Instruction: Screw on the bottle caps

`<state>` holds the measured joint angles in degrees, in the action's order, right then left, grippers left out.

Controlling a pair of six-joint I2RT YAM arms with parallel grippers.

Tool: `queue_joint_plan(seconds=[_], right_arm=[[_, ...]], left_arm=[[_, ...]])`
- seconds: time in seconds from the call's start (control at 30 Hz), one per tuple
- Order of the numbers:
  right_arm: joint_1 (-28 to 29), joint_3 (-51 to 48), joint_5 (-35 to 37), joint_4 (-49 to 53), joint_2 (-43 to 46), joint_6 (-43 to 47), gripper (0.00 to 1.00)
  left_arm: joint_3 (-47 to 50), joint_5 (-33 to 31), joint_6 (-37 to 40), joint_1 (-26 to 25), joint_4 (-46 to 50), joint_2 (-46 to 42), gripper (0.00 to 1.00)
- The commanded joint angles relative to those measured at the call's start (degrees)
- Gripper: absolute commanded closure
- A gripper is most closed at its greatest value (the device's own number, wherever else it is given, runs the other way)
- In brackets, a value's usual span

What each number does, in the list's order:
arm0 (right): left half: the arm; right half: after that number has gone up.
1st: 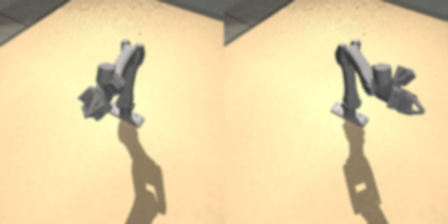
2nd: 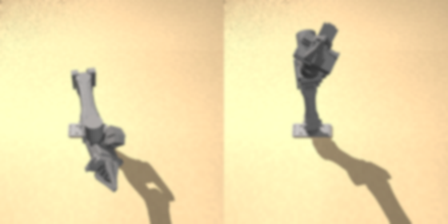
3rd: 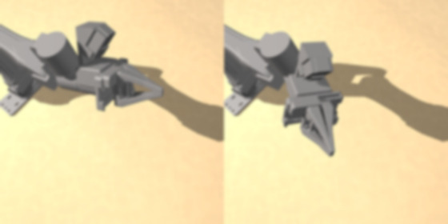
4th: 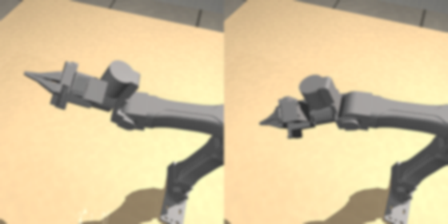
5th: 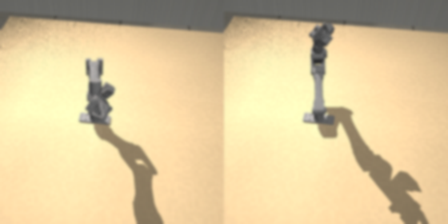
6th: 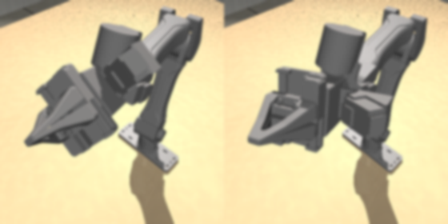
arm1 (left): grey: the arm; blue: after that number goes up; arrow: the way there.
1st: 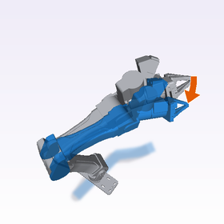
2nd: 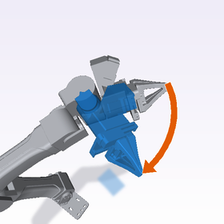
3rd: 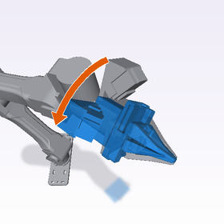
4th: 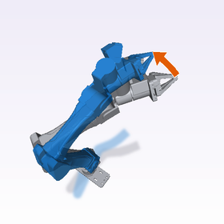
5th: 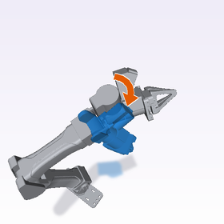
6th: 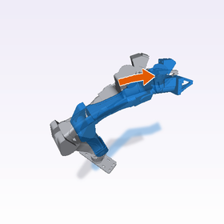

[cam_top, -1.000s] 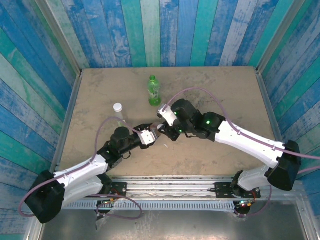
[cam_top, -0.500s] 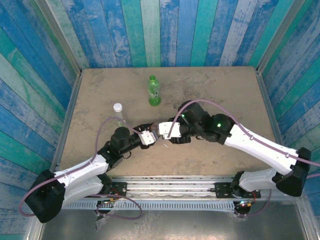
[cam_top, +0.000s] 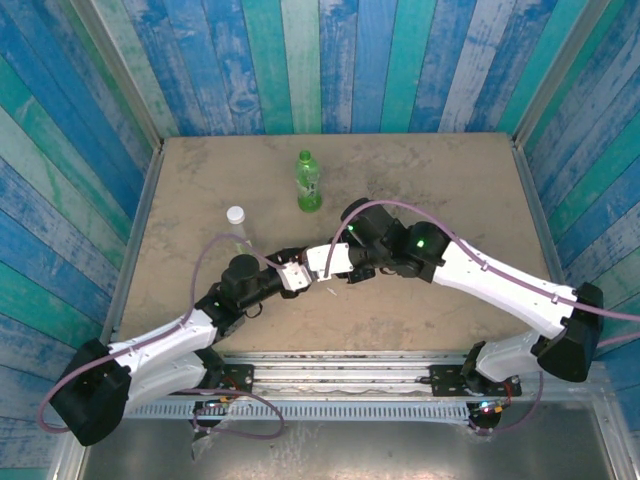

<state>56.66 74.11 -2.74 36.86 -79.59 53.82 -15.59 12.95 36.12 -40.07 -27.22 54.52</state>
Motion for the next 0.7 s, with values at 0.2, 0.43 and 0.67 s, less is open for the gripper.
queue_joint_plan(seconds=[0.2,0.43,0.67], right_arm=[[0.38,1.0,-0.33,0.8,-0.97,-1.97,0.68],[0.38,1.18,-0.55,0.05,-1.88,-1.56,0.67],[0.25,1.21,0.28,0.05,-2.35,-0.56,0.62]], left_arm=[[0.58,0.64,0.17,0.0,-1.65,-0.91,0.5],[0.3,0.94,0.18,0.0,-1.59,-0.55,0.5],[0.42,0.74,0.25,0.0,-1.61,-0.41,0.5]])
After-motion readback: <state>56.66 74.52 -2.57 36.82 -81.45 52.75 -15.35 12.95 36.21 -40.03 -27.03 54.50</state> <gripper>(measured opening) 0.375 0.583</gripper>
